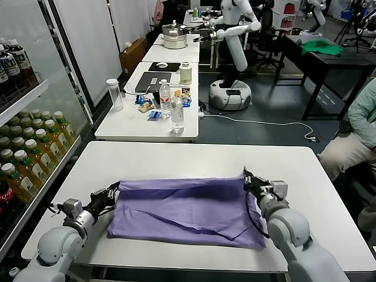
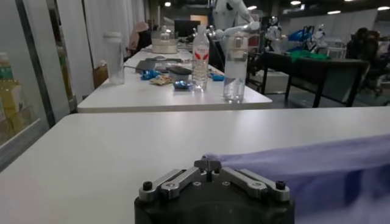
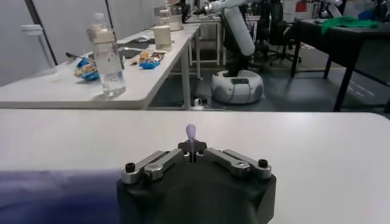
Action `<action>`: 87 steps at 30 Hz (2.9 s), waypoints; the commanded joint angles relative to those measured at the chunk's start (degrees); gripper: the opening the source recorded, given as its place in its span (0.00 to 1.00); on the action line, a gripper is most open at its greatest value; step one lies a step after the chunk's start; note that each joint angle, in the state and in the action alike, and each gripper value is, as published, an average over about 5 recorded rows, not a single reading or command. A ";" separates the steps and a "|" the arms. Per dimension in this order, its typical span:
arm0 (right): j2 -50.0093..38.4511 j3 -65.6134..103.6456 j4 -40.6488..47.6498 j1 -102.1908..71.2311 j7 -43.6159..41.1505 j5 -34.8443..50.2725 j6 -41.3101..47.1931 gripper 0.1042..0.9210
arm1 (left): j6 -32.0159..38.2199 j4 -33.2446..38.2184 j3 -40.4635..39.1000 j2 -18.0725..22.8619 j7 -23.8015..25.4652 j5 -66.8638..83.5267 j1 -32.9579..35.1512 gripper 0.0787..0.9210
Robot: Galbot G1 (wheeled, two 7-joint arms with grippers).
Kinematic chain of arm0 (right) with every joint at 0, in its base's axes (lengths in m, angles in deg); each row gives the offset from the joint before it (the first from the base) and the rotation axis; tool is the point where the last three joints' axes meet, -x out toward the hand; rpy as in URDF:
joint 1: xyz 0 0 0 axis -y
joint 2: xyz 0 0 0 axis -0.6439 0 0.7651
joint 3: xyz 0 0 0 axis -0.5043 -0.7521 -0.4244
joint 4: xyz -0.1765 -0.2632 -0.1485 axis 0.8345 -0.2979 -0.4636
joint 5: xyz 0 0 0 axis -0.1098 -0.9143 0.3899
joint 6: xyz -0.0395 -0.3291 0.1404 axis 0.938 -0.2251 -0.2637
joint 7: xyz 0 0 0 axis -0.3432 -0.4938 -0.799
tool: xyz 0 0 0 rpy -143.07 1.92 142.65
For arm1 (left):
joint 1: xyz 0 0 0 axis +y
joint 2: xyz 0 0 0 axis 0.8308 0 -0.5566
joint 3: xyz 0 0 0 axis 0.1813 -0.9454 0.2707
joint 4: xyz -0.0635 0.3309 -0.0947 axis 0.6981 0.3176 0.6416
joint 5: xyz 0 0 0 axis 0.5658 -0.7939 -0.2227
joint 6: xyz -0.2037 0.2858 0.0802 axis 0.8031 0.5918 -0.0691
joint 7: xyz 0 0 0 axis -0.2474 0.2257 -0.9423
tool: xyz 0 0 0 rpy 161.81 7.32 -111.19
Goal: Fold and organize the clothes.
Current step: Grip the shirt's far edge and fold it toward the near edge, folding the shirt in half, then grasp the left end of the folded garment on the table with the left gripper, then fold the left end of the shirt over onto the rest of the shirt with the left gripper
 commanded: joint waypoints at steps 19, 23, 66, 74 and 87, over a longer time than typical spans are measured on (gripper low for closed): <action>-3.52 5.27 -10.74 -14.44 -1.50 -3.96 1.48 0.28 | -11.12 12.70 6.86 0.55 -2.60 -6.06 8.44 0.28; -3.30 5.78 -12.77 -15.55 -1.36 -4.78 1.49 0.42 | -10.10 15.36 3.58 2.02 -13.53 -0.06 8.56 0.42; -1.01 2.19 -13.80 -17.30 -1.52 -10.36 1.50 0.88 | -11.33 7.43 -9.28 11.11 -33.18 -2.33 2.42 0.35; -1.15 2.05 -14.24 -17.22 -1.54 -10.77 1.49 0.88 | -12.67 12.05 -3.22 9.34 -33.00 -17.91 4.59 0.08; -1.32 2.69 -15.18 -16.53 -1.47 -10.76 1.50 0.88 | -12.72 21.98 18.36 -0.40 -27.39 -18.25 11.65 0.03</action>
